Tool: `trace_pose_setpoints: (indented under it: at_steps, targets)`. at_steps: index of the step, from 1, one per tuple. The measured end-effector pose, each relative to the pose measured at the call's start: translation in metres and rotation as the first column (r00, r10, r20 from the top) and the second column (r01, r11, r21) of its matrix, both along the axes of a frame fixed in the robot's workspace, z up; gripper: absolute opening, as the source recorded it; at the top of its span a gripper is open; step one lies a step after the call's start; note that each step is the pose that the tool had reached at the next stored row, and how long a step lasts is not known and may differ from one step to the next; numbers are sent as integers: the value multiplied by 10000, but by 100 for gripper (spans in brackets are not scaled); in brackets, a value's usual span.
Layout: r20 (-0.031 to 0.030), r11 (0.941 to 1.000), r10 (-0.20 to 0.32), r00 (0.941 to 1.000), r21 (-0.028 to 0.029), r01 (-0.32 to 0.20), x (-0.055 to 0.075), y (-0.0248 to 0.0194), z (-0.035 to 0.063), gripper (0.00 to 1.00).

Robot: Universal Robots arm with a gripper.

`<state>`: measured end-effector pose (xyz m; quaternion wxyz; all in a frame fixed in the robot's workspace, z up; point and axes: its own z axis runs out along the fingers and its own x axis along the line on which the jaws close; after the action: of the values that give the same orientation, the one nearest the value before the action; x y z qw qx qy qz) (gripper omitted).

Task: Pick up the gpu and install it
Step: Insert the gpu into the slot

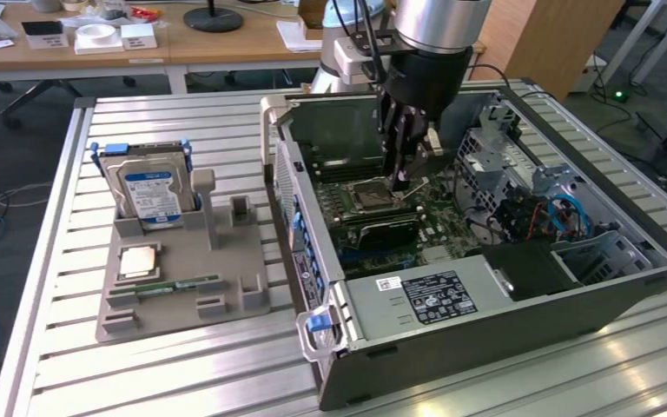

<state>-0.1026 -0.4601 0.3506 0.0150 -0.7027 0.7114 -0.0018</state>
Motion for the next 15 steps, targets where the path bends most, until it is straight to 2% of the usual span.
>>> trace_pose_setpoints:
  at_steps: [2, 5, 6, 8, 15]
  targets:
    - [0, 10000, 0, 10000, 0, 0, 0, 0, 0, 38]
    - [0, 10000, 0, 10000, 0, 0, 0, 0, 0, 20]
    - [0, 10000, 0, 10000, 0, 0, 0, 0, 0, 20]
    - [0, 10000, 0, 10000, 0, 0, 0, 0, 0, 11]
    - [0, 10000, 0, 10000, 0, 0, 0, 0, 0, 11]
